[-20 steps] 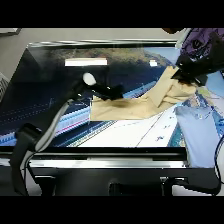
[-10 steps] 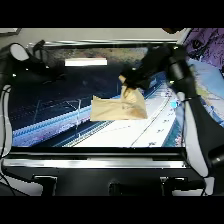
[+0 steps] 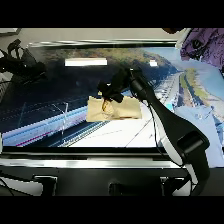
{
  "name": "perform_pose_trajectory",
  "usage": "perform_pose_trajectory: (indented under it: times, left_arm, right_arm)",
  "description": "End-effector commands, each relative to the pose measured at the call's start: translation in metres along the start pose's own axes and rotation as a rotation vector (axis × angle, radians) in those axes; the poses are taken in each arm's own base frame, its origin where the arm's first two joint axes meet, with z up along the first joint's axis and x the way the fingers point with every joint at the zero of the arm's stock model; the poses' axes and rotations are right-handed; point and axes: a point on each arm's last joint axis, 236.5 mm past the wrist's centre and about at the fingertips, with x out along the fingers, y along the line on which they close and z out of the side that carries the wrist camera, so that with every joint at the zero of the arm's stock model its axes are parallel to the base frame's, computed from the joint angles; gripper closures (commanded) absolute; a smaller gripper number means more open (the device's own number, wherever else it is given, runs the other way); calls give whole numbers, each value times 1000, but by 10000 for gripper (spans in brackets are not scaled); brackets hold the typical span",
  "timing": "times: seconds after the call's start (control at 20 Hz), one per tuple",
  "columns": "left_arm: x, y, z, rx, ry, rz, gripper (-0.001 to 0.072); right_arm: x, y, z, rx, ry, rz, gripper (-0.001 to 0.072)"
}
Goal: Fold the clothes and pants, and hang the long-sleeved shirts on hangers.
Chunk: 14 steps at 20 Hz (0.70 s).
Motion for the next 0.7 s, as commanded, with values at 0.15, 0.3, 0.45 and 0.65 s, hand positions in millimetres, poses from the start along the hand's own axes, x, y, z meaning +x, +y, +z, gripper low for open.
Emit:
perform_pose_trajectory:
  times: [0.15, 0.3, 0.45, 0.65]
  left_arm:
    - [-1, 3, 0, -5, 1, 6, 693]
    - [-1, 3, 0, -6, 2, 6, 693]
    - [-1, 3, 0, -6, 2, 6, 692]
    - [-1, 3, 0, -5, 2, 6, 693]
  right_arm:
    - [25, 20, -4, 38, 32, 101, 661]
    - [28, 33, 2, 51, 13, 163, 430]
    - [20, 53, 4, 3, -2, 243, 285]
    - [-29, 35, 32, -85, -36, 242, 271]
